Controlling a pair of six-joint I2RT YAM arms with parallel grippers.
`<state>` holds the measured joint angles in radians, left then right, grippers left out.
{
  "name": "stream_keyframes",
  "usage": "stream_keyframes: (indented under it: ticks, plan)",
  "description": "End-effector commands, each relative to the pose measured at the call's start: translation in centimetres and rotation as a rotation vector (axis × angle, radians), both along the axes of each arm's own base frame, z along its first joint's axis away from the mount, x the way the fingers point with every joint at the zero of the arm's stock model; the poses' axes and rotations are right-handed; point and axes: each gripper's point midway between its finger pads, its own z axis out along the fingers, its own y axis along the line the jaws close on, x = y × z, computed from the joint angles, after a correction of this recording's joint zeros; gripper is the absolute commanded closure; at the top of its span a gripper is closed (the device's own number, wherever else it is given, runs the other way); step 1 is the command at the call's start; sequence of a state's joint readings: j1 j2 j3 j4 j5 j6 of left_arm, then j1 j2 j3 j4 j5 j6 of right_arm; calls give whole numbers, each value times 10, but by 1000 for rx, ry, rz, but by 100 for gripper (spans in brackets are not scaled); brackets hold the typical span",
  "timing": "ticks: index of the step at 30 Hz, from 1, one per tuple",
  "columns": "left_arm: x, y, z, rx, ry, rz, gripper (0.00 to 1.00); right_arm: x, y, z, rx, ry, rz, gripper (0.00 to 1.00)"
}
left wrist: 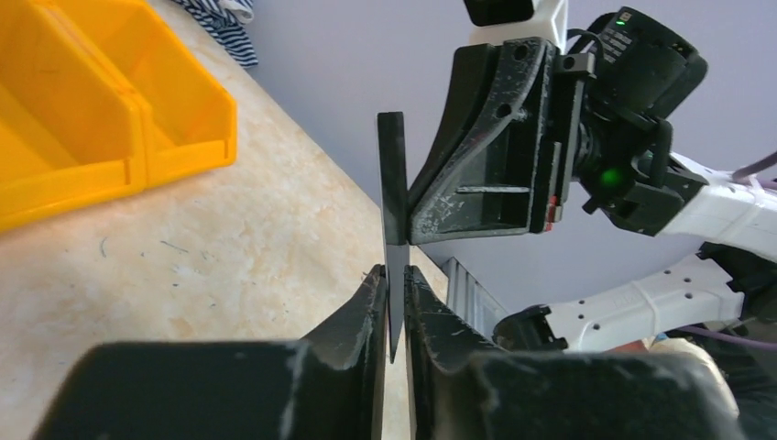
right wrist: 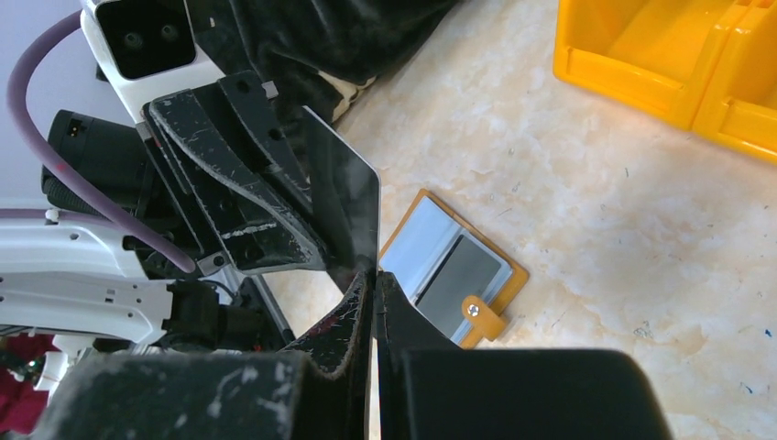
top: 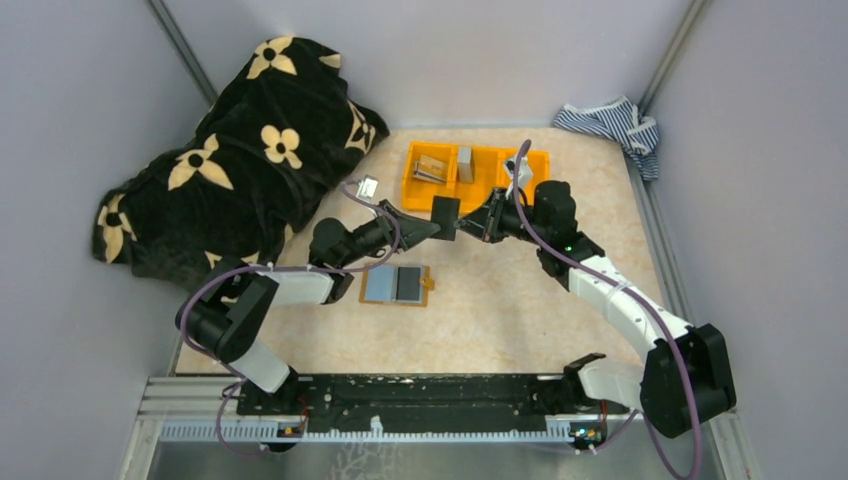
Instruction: Take the credit cards out of the card holder
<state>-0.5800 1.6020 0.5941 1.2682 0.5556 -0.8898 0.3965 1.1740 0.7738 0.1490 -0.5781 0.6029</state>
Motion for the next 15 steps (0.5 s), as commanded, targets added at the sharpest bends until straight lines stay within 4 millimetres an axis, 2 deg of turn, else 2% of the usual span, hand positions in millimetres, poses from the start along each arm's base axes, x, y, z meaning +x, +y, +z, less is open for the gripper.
stream_keyframes:
  ticks: [1,2,9,11,14,15]
  plan:
    - [-20,0,19,-70,-62,-75,95,0,1,26,36,-87,9,100]
    - [-21,-1,20,-69,-67,-83,100,0,1,27,37,-89,10,100]
    - [-29,-5,23,-85,-97,-183,100,-1,-1,39,7,-135,24,99]
    - [-31,-3,23,-96,-100,-212,100,-2,-4,47,-33,-168,47,79]
    - [-35,-1,19,-89,-106,-248,100,-1,-19,62,-97,-222,54,58]
    - [-37,-1,16,-78,-111,-256,100,-1,-25,68,-108,-236,54,54]
